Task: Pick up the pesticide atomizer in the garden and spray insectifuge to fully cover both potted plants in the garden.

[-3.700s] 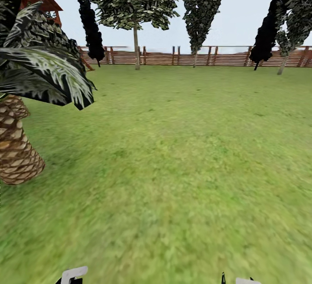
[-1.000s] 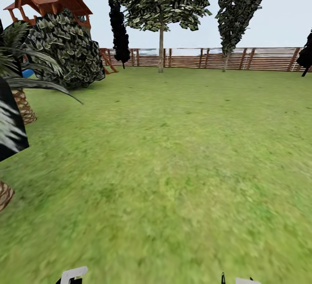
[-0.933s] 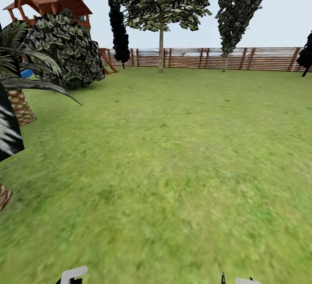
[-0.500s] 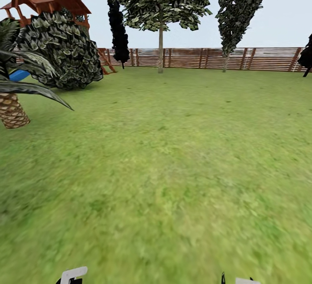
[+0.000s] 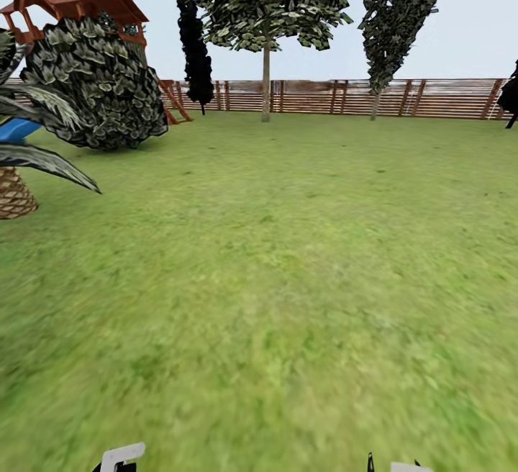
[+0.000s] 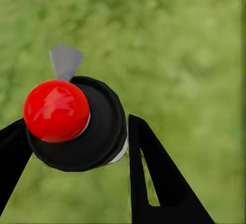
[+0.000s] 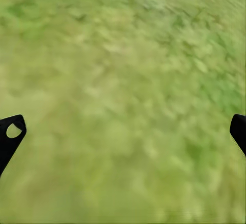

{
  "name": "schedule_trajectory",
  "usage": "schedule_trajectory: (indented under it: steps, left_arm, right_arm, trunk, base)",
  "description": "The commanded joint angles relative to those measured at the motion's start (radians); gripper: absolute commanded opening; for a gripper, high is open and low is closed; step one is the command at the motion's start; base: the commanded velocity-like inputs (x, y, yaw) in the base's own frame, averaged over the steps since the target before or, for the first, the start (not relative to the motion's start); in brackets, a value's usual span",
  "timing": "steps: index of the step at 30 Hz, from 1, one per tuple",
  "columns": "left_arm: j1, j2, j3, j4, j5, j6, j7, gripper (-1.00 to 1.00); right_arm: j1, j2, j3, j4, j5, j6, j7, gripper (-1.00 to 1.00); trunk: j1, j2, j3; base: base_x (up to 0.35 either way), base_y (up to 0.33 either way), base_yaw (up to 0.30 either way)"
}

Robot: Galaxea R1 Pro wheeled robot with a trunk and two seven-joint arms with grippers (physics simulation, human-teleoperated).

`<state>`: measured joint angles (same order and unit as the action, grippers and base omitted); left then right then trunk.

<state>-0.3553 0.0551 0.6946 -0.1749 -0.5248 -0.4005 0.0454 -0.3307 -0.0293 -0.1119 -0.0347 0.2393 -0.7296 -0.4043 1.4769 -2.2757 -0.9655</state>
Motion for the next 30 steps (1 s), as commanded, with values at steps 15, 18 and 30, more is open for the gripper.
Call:
schedule_trajectory:
  steps: [15,18,30]
  left_arm:
    - [-0.001,0.0,0.005,0.002,-0.011,-0.004,0.005,-1.0]
    - [-0.001,0.0,0.005,0.002,-0.011,-0.004,0.005,-1.0]
    - [-0.001,0.0,0.005,0.002,-0.011,-0.004,0.005,-1.0]
  right_arm:
    - [-0.001,0.001,-0.008,0.001,0.011,-0.002,-0.004,1.0]
    - [-0.001,0.001,-0.008,0.001,0.011,-0.002,-0.004,1.0]
    - [-0.001,0.0,-0.008,0.001,0.011,-0.002,-0.003,1.0]
  trunk:
    - [0.0,0.0,-0.001]
    - [0.0,0.0,-0.001]
    - [0.0,0.0,-0.001]
  base:
    - [0.326,-0.087,0.192]
    - [0.328,-0.068,0.277]
    - [0.334,-0.006,0.062]
